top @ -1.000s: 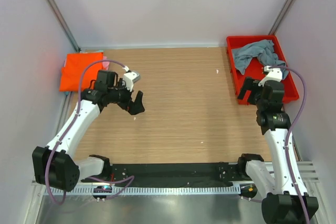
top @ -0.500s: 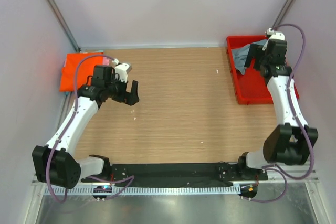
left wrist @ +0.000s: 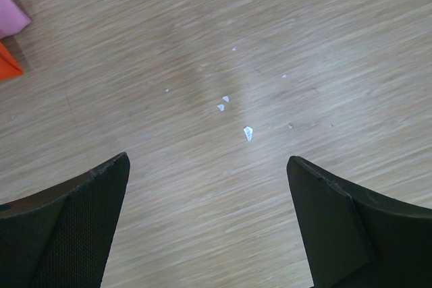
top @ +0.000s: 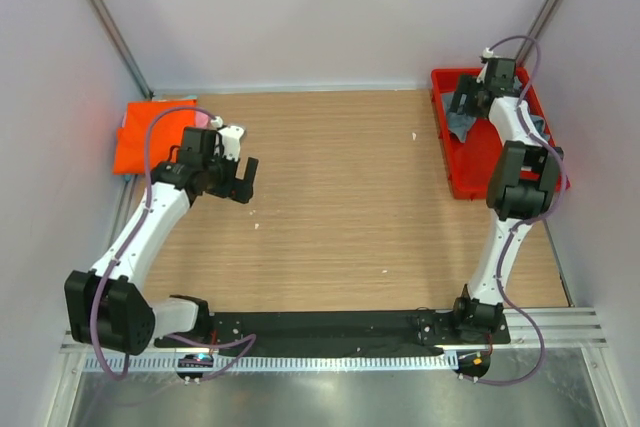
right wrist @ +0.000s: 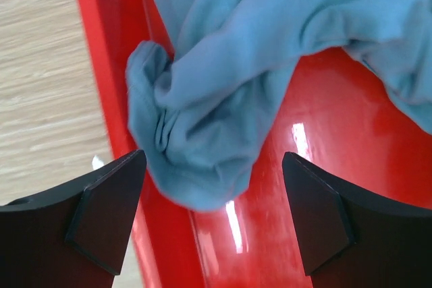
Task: Fold and stack the t-shirts
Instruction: Grab the tshirt from the pile
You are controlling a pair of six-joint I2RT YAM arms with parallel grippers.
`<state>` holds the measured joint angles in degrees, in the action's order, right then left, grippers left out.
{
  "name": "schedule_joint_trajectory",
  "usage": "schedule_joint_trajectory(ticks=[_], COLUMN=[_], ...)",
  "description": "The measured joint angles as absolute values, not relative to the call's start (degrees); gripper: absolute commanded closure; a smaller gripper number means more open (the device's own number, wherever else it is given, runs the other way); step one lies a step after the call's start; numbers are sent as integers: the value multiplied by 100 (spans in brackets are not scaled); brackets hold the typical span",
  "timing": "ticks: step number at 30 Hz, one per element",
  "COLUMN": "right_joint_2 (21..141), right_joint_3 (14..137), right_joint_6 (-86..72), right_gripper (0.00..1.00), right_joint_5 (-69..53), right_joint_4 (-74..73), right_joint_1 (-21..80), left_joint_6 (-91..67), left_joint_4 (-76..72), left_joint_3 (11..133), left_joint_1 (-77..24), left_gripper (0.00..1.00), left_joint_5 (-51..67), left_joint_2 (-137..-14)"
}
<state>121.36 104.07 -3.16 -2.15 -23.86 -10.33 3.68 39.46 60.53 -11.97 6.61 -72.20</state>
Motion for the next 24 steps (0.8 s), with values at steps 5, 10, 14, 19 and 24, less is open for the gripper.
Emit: schedule_joint_trajectory(ticks=[5,10,14,19,24], right_joint_2=[12903,12991,13002,13192,13260], right_joint_3=[11015,11104,11163,11264,11142], right_joint_6=[-338,-362,-351,-270,-185], right_gripper=[14,20,23,47,99], right_joint_5=[-316,-362,-384,-569,-781], right_joint_4=[-2397,-2399,-2390,-2451,-2545], right_joint_1=[-1079,-1138,-1149,-1149,-1149], left_joint_6=[364,362,355,351,353], left_joint_4=[3942,3938,3940,3946,3951], left_joint_3=[6055,6055,6055,6055,6055], left_joint_1=[-1197,-1197,-1197,-1197,-1197], left_gripper=[0,0,0,1,1], left_joint_5=[998,1120,1166,1181,1181], left_joint_2=[-7028,-6897,-6897,-6897,-6897])
